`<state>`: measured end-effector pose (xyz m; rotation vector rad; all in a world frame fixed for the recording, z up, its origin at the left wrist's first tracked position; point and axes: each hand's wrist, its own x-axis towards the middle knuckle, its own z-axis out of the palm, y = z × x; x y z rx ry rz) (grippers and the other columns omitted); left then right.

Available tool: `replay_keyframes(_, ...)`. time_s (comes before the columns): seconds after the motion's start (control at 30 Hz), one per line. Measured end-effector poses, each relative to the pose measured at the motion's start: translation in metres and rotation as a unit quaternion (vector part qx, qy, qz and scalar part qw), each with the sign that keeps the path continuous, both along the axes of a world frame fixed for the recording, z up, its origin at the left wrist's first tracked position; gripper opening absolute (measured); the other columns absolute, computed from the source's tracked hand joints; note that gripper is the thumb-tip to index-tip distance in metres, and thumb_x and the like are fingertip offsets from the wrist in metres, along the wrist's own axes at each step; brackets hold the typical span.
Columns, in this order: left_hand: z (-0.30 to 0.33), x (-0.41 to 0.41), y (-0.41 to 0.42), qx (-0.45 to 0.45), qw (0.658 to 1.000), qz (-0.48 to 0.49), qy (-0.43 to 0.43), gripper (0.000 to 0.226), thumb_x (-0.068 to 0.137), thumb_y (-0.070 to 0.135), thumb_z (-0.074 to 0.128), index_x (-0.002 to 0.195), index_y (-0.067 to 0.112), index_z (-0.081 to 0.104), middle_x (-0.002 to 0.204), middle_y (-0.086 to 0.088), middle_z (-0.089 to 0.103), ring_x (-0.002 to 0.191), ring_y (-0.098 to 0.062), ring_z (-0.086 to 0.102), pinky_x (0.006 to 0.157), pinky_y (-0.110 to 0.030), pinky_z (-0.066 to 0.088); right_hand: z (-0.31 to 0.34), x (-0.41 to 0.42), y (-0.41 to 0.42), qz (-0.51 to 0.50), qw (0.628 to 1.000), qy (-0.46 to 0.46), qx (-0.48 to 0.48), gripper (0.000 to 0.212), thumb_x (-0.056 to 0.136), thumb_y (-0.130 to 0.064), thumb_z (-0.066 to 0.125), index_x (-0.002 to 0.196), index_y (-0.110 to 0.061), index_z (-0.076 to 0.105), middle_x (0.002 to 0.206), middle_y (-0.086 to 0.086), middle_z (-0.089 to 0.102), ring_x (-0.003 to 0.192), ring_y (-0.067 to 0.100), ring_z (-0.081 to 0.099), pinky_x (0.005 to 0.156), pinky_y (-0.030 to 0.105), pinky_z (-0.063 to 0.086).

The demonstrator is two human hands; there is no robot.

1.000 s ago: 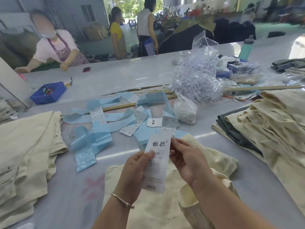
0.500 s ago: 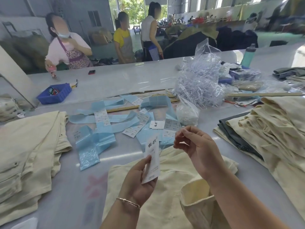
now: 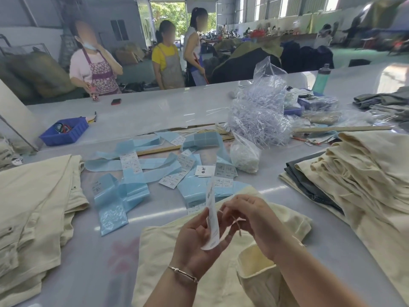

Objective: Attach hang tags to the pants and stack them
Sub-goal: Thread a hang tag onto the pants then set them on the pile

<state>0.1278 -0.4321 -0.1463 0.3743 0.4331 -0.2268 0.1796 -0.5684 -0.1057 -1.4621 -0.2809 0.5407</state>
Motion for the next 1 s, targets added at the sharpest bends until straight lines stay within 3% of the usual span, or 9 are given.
replay_keyframes(0.1, 0.001, 0.011, 0.000, -0.005, 0.998, 0.051, 0.022, 0.026, 0.095, 0.014, 0.050, 0.092, -0.005, 0.067, 0.087, -0.018, 0.069, 0.088, -0.028, 0.067, 0.108, -0.040, 0.037, -0.010, -0.004, -0.001, -0.062, 0.997, 0.027, -0.029, 0.015, 0.090, -0.012, 0.057, 0.075, -0.008, 0.060, 0.074, 0.016, 0.065, 0.055, 0.018, 0.056, 0.051, 0.026, 0.042)
replay_keyframes(0.2, 0.004, 0.017, -0.003, 0.050, 0.996, 0.072, -0.007, 0.021, 0.095, 0.013, 0.049, 0.086, -0.002, 0.063, 0.070, -0.013, 0.061, 0.060, -0.022, 0.064, 0.080, -0.035, 0.049, -0.021, -0.001, -0.002, -0.170, 0.979, -0.014, -0.114, 0.006, 0.089, -0.014, 0.063, 0.092, -0.009, 0.061, 0.085, 0.007, 0.066, 0.065, 0.015, 0.058, 0.061, 0.023, 0.044)
replay_keyframes(0.3, 0.005, 0.018, -0.013, 0.169, 0.982, 0.038, -0.071, 0.018, 0.088, 0.015, 0.050, 0.089, 0.000, 0.059, 0.067, -0.012, 0.062, 0.058, -0.020, 0.062, 0.058, -0.031, 0.050, -0.020, 0.001, -0.001, -0.133, 0.985, 0.012, -0.110, 0.021, 0.089, -0.023, 0.064, 0.071, -0.015, 0.072, 0.073, -0.003, 0.066, 0.068, 0.004, 0.058, 0.063, 0.013, 0.045)
replay_keyframes(0.37, 0.005, 0.018, -0.017, 0.227, 0.967, 0.019, -0.110, 0.027, 0.085, 0.017, 0.051, 0.099, -0.004, 0.059, 0.078, -0.017, 0.069, 0.064, -0.023, 0.068, 0.053, -0.030, 0.054, -0.019, 0.000, 0.001, -0.110, 0.988, 0.076, -0.074, 0.020, 0.085, -0.025, 0.067, 0.082, -0.007, 0.075, 0.083, 0.005, 0.070, 0.078, 0.010, 0.061, 0.080, 0.028, 0.051)
replay_keyframes(0.43, 0.006, 0.017, -0.018, 0.266, 0.955, 0.008, -0.129, 0.034, 0.085, 0.020, 0.053, 0.107, -0.006, 0.059, 0.087, -0.020, 0.069, 0.071, -0.027, 0.069, 0.054, -0.032, 0.055, -0.017, -0.002, 0.002, -0.122, 0.985, 0.119, -0.035, 0.030, 0.077, -0.023, 0.070, 0.094, 0.001, 0.071, 0.087, 0.012, 0.068, 0.083, 0.022, 0.058, 0.083, 0.041, 0.046)
replay_keyframes(0.53, 0.005, 0.016, -0.016, 0.331, 0.936, -0.001, -0.116, 0.042, 0.082, 0.024, 0.057, 0.110, -0.007, 0.058, 0.093, -0.023, 0.065, 0.078, -0.032, 0.063, 0.060, -0.037, 0.054, -0.015, -0.003, 0.007, -0.133, 0.971, 0.193, 0.050, 0.020, 0.083, -0.011, 0.060, 0.097, -0.002, 0.071, 0.090, 0.016, 0.065, 0.081, 0.026, 0.054, 0.077, 0.038, 0.043)
replay_keyframes(0.67, 0.005, 0.010, -0.016, 0.358, 0.928, 0.004, -0.104, 0.020, 0.079, 0.025, 0.062, 0.088, 0.008, 0.066, 0.089, -0.021, 0.065, 0.078, -0.031, 0.058, 0.067, -0.037, 0.049, -0.015, -0.001, 0.010, -0.139, 0.961, 0.220, 0.095, 0.021, 0.090, -0.002, 0.050, 0.085, -0.004, 0.070, 0.093, 0.021, 0.060, 0.086, 0.031, 0.050, 0.083, 0.043, 0.040)
replay_keyframes(0.83, 0.007, 0.001, -0.020, 0.393, 0.912, 0.010, -0.121, 0.014, 0.080, 0.027, 0.063, 0.078, 0.019, 0.073, 0.083, -0.010, 0.069, 0.068, -0.018, 0.062, 0.063, -0.027, 0.052, -0.011, 0.005, 0.009, -0.131, 0.938, 0.271, 0.172, 0.022, 0.094, -0.005, 0.045, 0.101, 0.001, 0.065, 0.082, 0.021, 0.067, 0.070, 0.032, 0.062, 0.075, 0.043, 0.052)
replay_keyframes(1.0, 0.009, 0.001, -0.013, 0.517, 0.845, 0.099, -0.092, 0.013, 0.089, 0.021, 0.066, 0.080, 0.012, 0.066, 0.081, -0.009, 0.072, 0.069, -0.022, 0.064, 0.059, -0.033, 0.054, -0.002, 0.020, 0.000, -0.192, 0.926, 0.207, 0.250, 0.009, 0.088, -0.001, 0.055, 0.085, -0.006, 0.061, 0.060, 0.007, 0.061, 0.047, 0.013, 0.053, 0.046, 0.020, 0.045)
